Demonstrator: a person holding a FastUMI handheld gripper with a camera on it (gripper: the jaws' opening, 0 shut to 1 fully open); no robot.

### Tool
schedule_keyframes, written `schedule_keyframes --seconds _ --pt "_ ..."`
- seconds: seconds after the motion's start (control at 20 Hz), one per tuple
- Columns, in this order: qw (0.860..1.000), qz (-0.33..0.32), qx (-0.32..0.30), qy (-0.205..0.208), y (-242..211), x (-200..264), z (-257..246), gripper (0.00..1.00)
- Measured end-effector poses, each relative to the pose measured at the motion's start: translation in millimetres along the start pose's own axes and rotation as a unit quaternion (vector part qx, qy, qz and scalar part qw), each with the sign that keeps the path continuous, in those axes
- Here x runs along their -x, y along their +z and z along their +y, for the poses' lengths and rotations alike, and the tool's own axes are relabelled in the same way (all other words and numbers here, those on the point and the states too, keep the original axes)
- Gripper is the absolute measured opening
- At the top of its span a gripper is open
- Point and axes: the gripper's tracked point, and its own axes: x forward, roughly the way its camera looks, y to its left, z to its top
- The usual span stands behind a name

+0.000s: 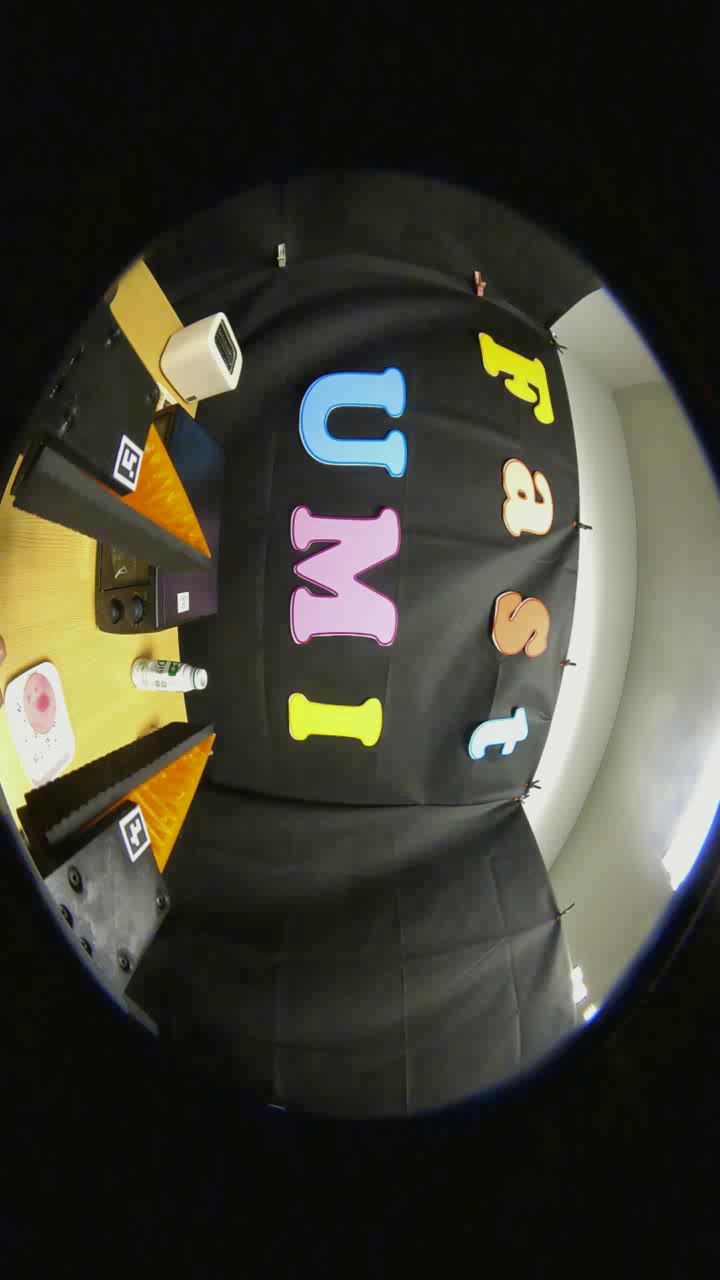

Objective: Open the toaster oven, put the food inside, and close the toaster oven door.

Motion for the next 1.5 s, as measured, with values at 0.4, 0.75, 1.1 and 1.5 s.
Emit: schedule_keyframes --seconds 0.4,0.75,1.1,1.5 --pt "0.998 0.01 0.025 0.064 -8 0 63 0.97" --pt "0.996 0.027 0.016 0.079 -21 -14 72 0.98" --pt "0.996 0.032 0.011 0.078 -24 -19 75 0.98" --pt "0.994 0.058 0.007 0.093 -40 -42 98 0.98"
